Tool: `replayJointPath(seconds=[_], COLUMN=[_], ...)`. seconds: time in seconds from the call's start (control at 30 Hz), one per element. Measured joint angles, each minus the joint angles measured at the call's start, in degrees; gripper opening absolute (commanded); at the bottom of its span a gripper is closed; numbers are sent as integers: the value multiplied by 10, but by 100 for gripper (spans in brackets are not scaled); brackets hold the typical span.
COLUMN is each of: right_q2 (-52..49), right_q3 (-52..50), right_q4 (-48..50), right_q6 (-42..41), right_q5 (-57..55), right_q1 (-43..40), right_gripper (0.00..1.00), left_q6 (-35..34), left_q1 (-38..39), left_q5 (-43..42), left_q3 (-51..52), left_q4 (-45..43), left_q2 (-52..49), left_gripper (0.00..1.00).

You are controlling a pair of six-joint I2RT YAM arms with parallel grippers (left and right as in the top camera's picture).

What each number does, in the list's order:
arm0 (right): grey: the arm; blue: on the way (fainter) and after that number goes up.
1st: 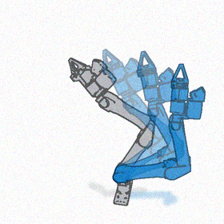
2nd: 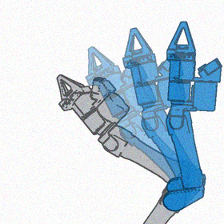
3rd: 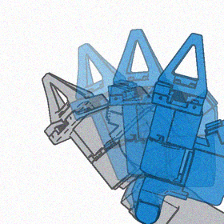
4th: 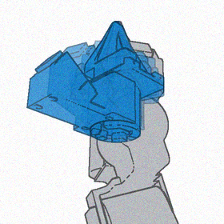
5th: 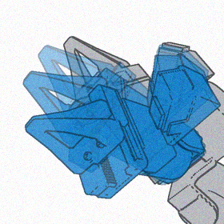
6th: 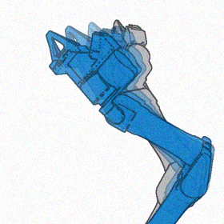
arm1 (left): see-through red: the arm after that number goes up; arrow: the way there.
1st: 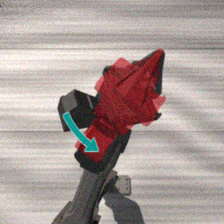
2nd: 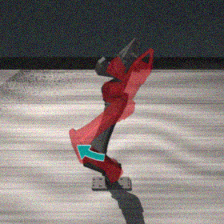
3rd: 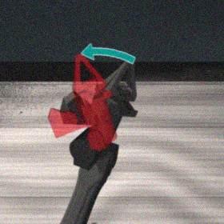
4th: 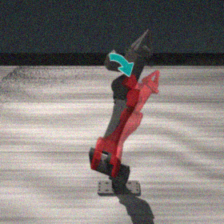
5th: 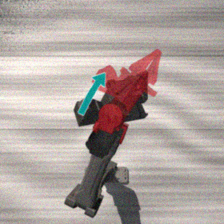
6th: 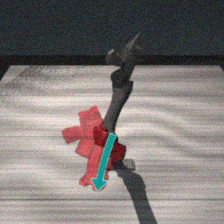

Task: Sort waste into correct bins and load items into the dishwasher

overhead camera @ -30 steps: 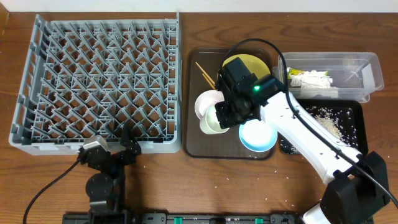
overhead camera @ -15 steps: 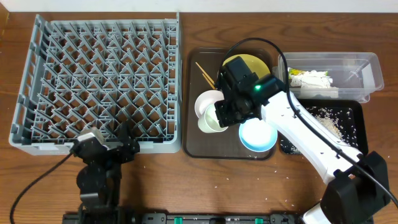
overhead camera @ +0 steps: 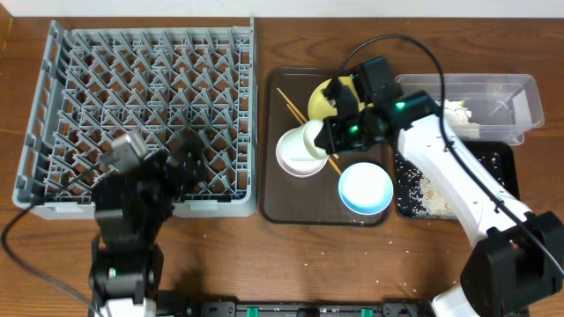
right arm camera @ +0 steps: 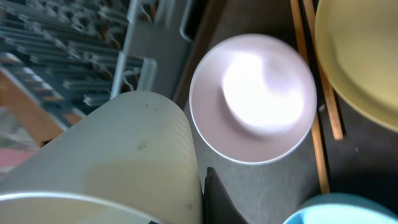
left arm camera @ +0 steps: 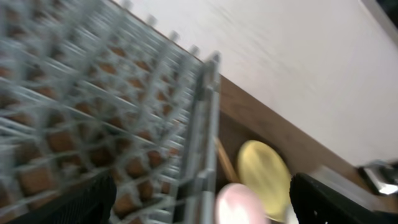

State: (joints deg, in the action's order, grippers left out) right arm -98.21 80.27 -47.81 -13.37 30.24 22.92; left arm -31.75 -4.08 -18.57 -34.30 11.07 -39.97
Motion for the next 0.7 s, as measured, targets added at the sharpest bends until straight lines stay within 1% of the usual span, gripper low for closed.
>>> replayJointPath(seconds=[0.1, 0.17, 0.23, 0.27, 0.33, 0.43, 0.57, 0.63, 0.7], right_q2=[0, 0, 0, 0, 0, 0, 0, 0, 0], right_q3=[0, 0, 0, 0, 0, 0, 0, 0, 0], right_q4=[16, 23, 33, 41, 54, 81, 107, 117, 125], right_q6=[5, 6, 7, 8, 9, 10, 10, 10, 10], right_q5=[39, 56, 81, 92, 110, 136, 162, 172, 182], right_q1=[-19, -26, -35, -38, -42, -46, -48, -48, -48], right_gripper=[1, 1, 1, 1, 1, 1, 1, 1, 1], left_q6=[-42, -83, -150, -169, -277, -392, -471, -492, -495], left_q1=[0, 0, 0, 0, 0, 0, 0, 0, 0], left_q5=[-57, -94, -122, -128, -152, -202, -250, -270, -292], left_q3=[-11, -12, -12, -12, -12, -12, -12, -12, -12], left_q4=[-38, -67, -92, -96, -100, -99, -99, -99, -100], left_q2=[-52, -81, -105, -110, -131, -148, -156, -156, -156], left_gripper=[91, 90, 91, 90, 91, 90, 90, 90, 89])
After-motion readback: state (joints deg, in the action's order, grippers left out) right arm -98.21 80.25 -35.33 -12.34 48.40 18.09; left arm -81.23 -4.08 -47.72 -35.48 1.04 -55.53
